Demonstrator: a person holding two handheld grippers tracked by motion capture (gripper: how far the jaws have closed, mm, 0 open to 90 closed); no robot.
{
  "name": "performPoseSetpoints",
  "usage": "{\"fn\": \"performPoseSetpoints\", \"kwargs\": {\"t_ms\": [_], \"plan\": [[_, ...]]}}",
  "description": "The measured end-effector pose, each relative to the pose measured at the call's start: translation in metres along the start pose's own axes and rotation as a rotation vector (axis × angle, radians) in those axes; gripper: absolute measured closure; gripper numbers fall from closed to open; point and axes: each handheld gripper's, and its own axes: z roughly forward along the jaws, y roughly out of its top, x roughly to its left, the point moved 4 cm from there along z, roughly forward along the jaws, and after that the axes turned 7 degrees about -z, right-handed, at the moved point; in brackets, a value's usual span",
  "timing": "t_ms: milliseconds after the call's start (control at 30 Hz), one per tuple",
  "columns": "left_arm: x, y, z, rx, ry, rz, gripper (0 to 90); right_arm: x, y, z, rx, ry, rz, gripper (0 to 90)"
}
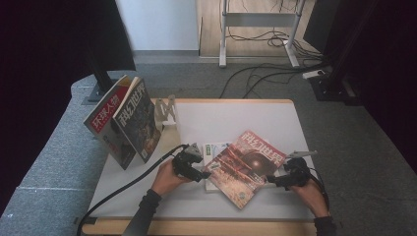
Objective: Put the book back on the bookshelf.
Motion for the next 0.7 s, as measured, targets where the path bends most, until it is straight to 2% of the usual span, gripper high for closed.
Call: {"fn": "performPoseSetpoints", "kwargs": {"t_ms": [67,133,433,567,700], "plan": [[0.001,-0.001,0.006,0.011,0.014,0.004,21.2,0.001,-0.001,0.003,0.005,0.016,0.011,0.0],[0.003,0.000,0.009,0.003,0.001,-0.009,19.6,0.002,0.000,0.004,0.006,0.014,0.016,0.0],[0.001,0.000,0.009,0.002,0.014,-0.005,19.9,0.001,0.007,0.008,0.004,0.035,0.044,0.2],[0.002,0.000,0.009,0.003,0.013,-0.010,20.0,-0.003,0.010,0.008,-0.020,0.034,0.077,5.8],[0.002,0.000,0.009,0.003,0.012,-0.012,20.0,-0.007,0.014,0.006,-0.044,0.013,0.087,13.5]]}}
